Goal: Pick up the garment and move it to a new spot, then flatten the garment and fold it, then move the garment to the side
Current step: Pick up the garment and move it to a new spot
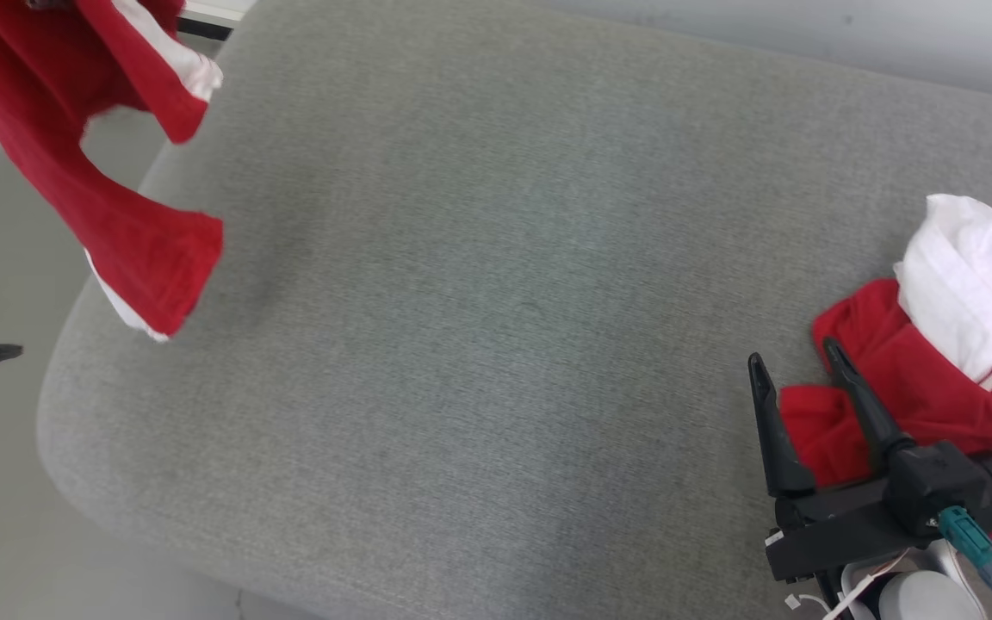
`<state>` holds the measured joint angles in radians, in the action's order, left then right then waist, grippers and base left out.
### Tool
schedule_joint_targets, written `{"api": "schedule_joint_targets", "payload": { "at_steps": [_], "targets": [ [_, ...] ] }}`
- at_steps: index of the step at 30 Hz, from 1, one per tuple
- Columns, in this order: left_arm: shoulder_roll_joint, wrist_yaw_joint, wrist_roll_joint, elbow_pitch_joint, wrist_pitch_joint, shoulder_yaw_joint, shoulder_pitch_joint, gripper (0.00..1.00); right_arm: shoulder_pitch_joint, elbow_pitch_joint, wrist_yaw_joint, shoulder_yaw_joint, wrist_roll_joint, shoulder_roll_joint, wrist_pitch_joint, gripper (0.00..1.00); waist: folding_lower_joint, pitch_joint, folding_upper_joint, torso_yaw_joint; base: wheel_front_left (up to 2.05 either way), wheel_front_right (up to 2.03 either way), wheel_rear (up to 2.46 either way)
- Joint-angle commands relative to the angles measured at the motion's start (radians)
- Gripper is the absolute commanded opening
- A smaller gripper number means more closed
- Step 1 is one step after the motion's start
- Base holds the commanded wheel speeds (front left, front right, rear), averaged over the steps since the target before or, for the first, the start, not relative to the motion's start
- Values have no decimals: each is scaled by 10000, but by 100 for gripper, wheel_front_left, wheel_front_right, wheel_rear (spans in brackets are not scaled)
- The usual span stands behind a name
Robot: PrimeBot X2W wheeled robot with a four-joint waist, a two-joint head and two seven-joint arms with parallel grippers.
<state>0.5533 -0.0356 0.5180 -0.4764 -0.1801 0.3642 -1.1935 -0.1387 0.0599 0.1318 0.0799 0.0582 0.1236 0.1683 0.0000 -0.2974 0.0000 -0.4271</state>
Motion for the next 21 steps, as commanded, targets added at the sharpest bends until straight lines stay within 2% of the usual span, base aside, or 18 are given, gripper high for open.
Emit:
{"api": "schedule_joint_targets", "payload": {
  "at_steps": [1,5,11,16,21],
  "targets": [
    [42,17,-38,-32,-25,-54,-78,0,-14,-81,-22,21,-41,74,-34,100,0,-201,0,304,0,0,0],
    [189,43,141,-439,-118,-244,-174,0,-99,-400,-22,114,-19,179,-187,100,0,-448,0,688,0,0,0],
    [-8,57,342,-1587,-525,-336,515,0,-87,-878,-22,218,-101,260,-455,100,0,-727,0,1199,0,0,0],
    [-355,-73,562,-3173,-743,-428,1140,0,-112,-1253,-22,330,-160,359,-699,100,0,-932,0,1523,0,0,0],
    [-750,-217,849,-4688,-837,-716,1828,0,-132,-1540,-22,359,-157,188,-774,100,0,-1099,0,1831,0,0,0]
  ]
}}
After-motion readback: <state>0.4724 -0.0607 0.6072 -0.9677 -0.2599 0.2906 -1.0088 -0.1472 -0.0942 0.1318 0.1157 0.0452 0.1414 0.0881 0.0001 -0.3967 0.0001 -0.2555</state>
